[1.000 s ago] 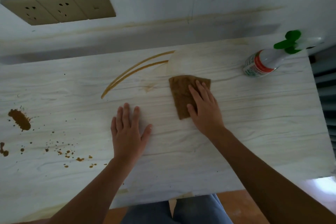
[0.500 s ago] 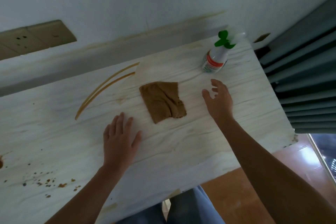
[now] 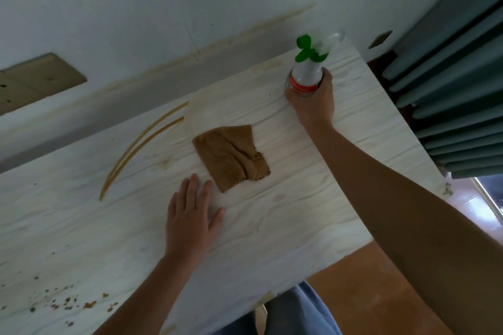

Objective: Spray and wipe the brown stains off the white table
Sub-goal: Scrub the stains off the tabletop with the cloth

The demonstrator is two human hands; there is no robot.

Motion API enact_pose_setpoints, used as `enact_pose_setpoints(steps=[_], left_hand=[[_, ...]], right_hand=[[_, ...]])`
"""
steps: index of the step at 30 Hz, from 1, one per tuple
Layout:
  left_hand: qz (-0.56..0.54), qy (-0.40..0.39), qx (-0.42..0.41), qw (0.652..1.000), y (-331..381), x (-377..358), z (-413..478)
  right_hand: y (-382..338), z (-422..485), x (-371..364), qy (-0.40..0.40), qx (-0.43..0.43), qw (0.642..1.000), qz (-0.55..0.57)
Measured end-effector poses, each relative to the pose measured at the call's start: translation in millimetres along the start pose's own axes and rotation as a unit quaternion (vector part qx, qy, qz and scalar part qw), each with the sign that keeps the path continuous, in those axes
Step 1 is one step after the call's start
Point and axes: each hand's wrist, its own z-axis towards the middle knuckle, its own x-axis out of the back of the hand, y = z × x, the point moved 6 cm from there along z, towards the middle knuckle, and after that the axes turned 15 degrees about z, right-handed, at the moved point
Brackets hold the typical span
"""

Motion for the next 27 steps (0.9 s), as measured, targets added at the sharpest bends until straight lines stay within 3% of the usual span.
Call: enact_pose_setpoints(steps=[18,23,27], left_hand=[[-0.019,-0.022,-0.006,1.0,-1,0,-3],[-0.027,-0.033,-0.008,0.999,-2,0,-2],[-0.026,-0.043,-0.014,0.999,-4,0,-2]], right_hand=[[33,-93,101,-0.005,-0.053,0.997,-0.048],[60,-141,111,0.037,-0.106,0.992,-0.061],[61,-181,85,-0.035,-0.064,0.994,-0.087]])
